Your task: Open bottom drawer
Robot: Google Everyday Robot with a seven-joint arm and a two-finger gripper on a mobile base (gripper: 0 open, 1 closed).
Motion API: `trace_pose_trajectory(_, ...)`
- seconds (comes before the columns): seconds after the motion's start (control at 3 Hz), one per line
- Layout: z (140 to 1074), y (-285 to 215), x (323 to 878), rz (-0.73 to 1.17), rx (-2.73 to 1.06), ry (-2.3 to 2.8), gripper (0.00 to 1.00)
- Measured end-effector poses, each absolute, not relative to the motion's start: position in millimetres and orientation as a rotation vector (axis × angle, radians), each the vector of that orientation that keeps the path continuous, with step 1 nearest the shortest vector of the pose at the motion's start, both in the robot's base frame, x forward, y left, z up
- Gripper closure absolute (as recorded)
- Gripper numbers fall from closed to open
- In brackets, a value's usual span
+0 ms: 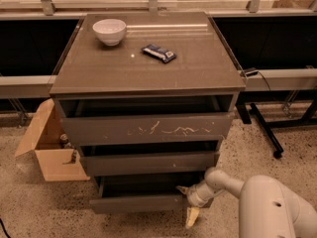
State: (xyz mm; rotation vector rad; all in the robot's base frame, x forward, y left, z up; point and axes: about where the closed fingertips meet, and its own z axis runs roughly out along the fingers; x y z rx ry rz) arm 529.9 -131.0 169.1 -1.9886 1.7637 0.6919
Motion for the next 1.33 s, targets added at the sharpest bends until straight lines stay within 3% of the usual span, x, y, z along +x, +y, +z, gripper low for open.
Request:
trace_pose_trajectory(0.33,170,-124,520,0.734,-1.996,1.732,0.27)
trace_pose_trajectory(1.0,173,-120,511,0.792,-2.002,1.68,0.89)
trace_pose_trajectory(1.33,173,-119,509,0.799,-2.002,1.674,1.0)
